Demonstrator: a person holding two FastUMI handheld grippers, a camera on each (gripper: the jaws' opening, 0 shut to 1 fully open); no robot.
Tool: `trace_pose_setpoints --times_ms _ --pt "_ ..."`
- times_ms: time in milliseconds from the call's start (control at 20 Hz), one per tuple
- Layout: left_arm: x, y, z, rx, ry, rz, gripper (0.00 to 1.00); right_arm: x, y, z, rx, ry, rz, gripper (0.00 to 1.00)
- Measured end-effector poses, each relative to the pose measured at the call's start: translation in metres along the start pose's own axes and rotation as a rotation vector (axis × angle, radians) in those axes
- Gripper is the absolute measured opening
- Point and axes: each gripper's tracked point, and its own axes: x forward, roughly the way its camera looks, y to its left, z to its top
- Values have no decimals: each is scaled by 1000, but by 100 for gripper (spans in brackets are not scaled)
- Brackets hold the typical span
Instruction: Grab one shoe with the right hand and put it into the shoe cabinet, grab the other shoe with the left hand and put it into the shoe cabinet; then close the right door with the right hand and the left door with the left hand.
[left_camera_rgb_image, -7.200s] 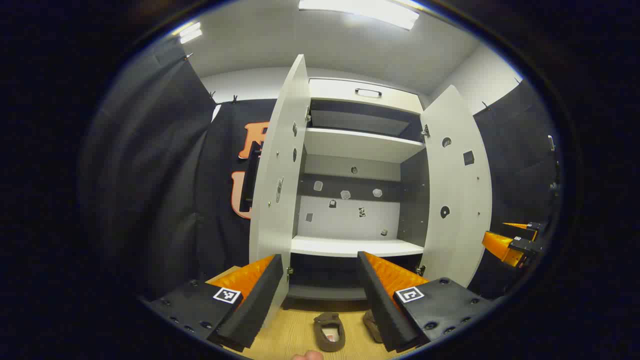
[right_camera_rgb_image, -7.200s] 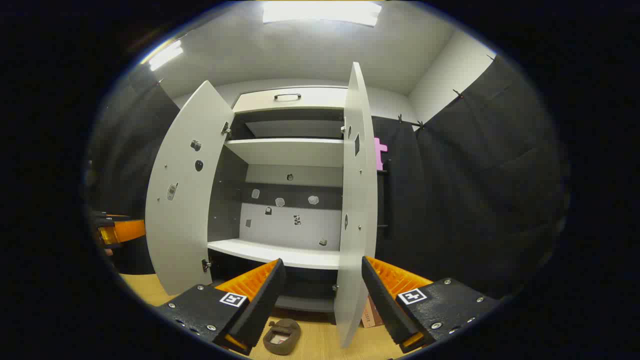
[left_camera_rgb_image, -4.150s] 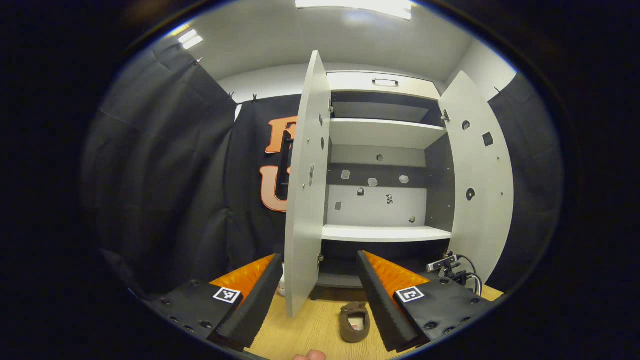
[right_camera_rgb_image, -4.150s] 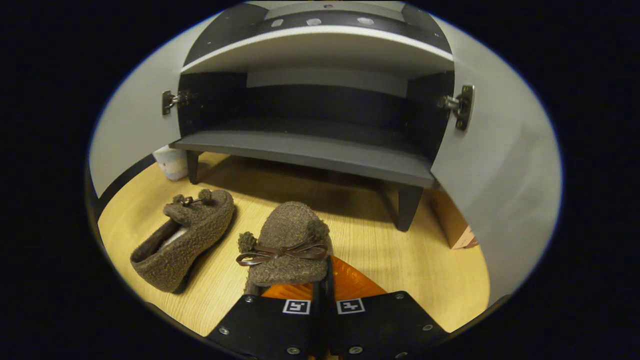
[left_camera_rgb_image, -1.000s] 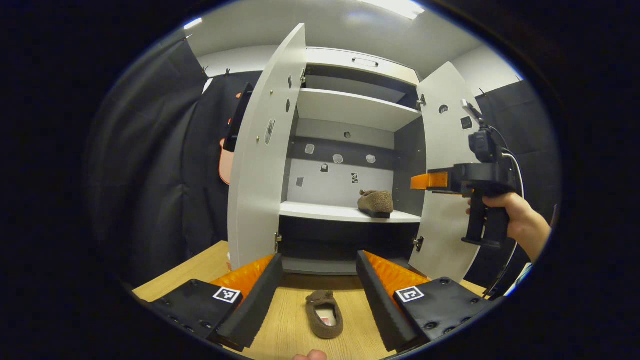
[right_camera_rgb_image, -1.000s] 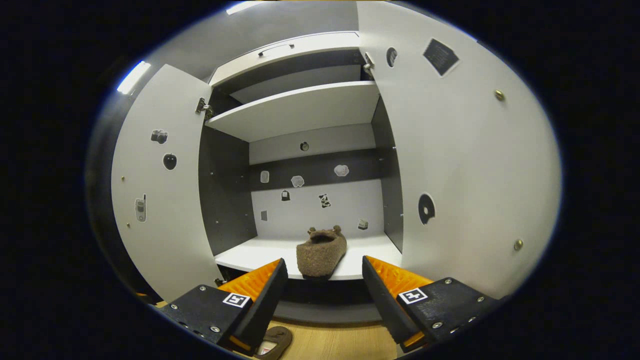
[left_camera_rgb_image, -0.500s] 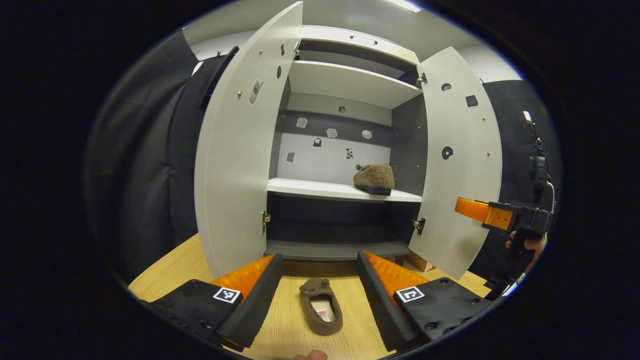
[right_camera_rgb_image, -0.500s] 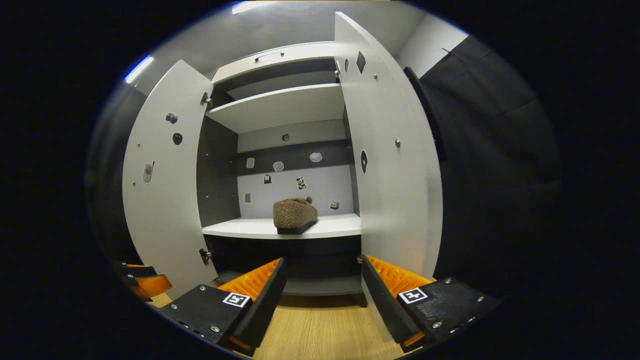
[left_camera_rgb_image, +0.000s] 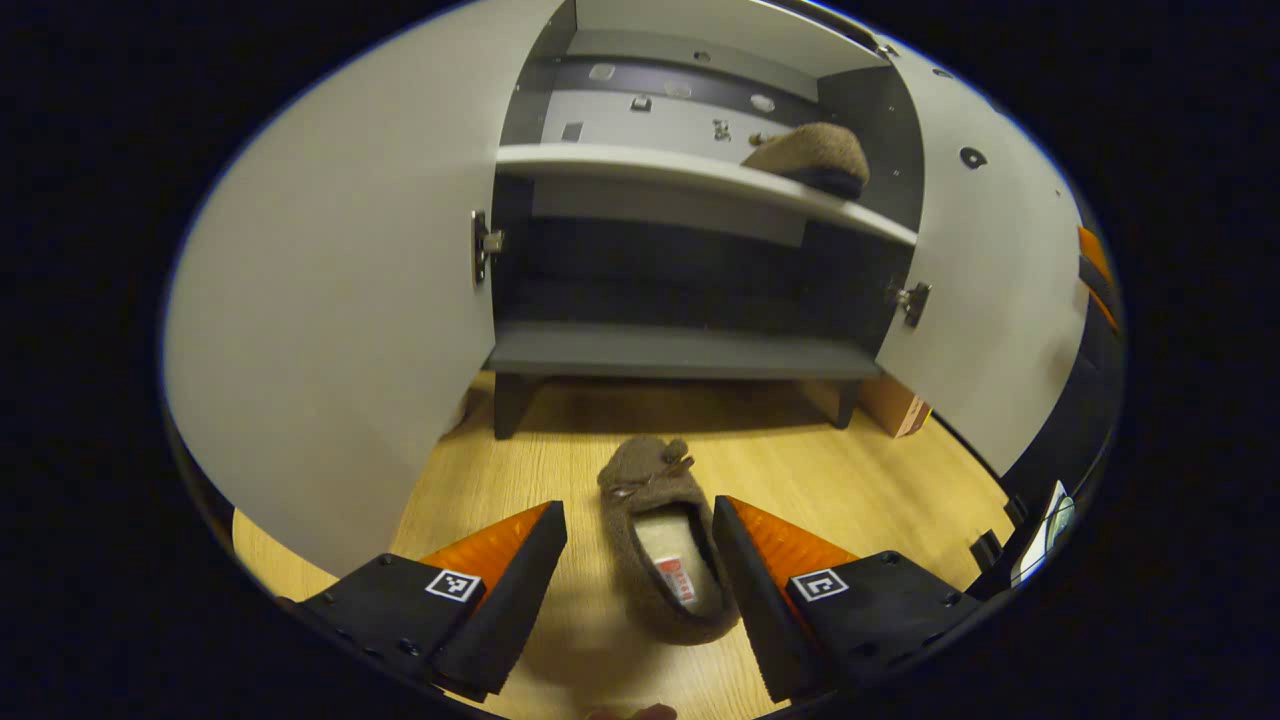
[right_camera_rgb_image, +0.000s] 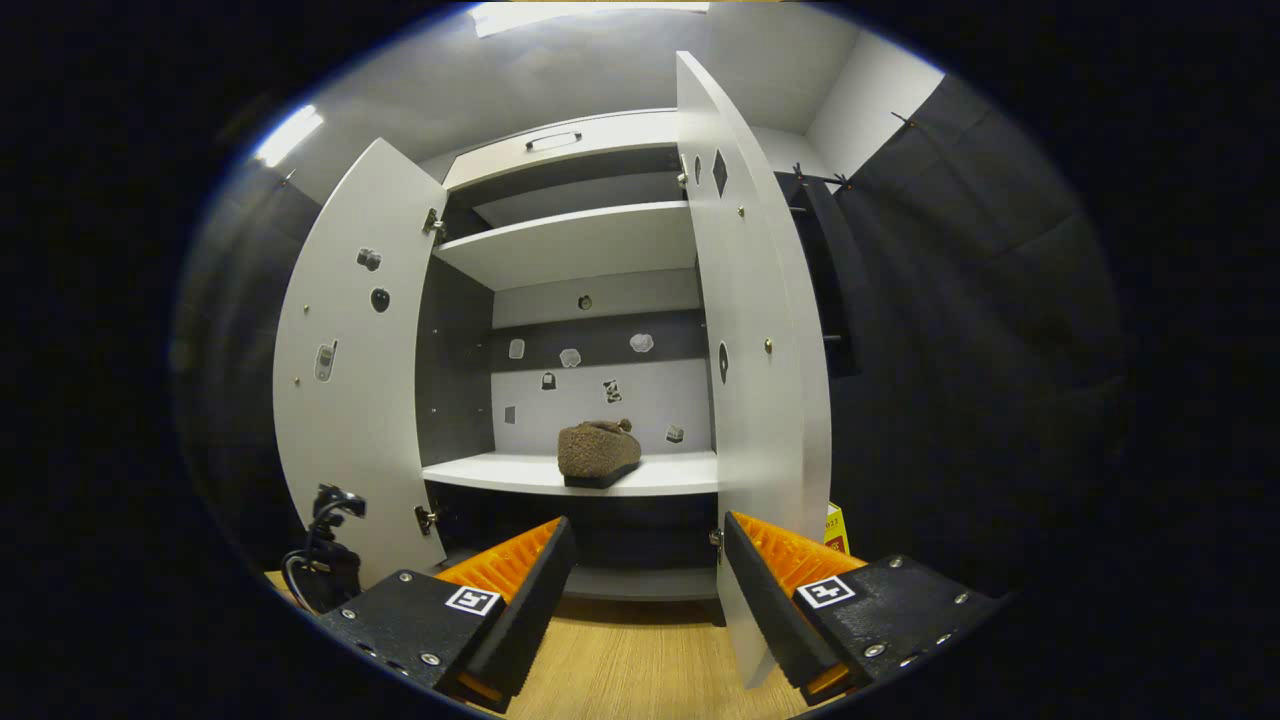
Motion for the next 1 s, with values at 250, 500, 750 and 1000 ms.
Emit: trace_pose_setpoints --times_ms 250,500,750,1000 --pt "57 11 -28 36 97 30 96 -16 -6 -6 -1 10 -12 92" --pt "94 24 -24 62 67 57 89 -21 -16 -7 -24 24 -29 92" --pt "89 24 -6 4 17 121 23 -13 -14 -6 -31 31 -9 92" --pt "24 6 42 3 -113 112 12 -11 -4 -10 -30 40 20 92"
